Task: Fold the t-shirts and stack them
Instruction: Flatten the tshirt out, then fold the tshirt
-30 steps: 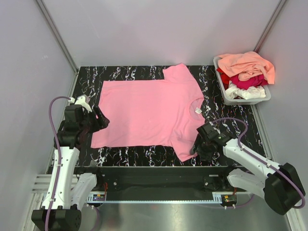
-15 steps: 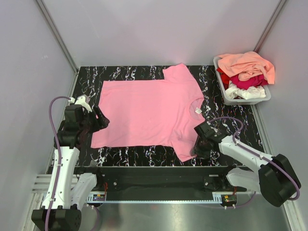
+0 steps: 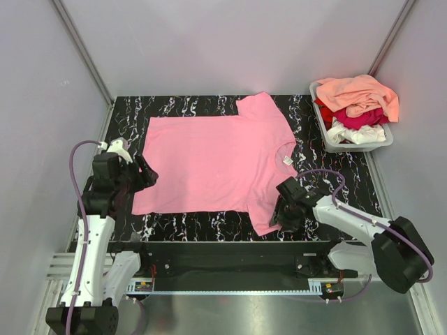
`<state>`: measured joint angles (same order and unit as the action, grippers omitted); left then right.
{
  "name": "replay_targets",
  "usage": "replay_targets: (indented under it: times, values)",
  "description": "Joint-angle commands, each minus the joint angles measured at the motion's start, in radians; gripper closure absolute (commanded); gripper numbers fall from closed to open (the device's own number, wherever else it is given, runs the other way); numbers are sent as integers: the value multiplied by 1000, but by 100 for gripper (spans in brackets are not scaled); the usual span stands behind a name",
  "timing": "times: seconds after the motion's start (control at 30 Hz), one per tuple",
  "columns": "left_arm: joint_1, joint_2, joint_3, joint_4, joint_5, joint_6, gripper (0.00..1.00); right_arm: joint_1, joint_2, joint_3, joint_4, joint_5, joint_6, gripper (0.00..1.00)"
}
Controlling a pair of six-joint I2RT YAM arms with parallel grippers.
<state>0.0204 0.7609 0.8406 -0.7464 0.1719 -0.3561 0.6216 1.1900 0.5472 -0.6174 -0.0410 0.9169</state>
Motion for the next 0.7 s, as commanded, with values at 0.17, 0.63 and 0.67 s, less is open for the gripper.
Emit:
replay_targets:
  times: [0.17, 0.63, 0.67]
  values:
    - [0, -12, -5, 44, -11, 2, 34, 58, -154, 65, -65, 63, -19, 39]
    - [1, -15, -6, 47, -11, 3, 34, 170, -29, 46, 28, 53, 10, 40]
    - [0, -15, -6, 47, -12, 2, 34, 170, -4, 46, 36, 55, 10, 40]
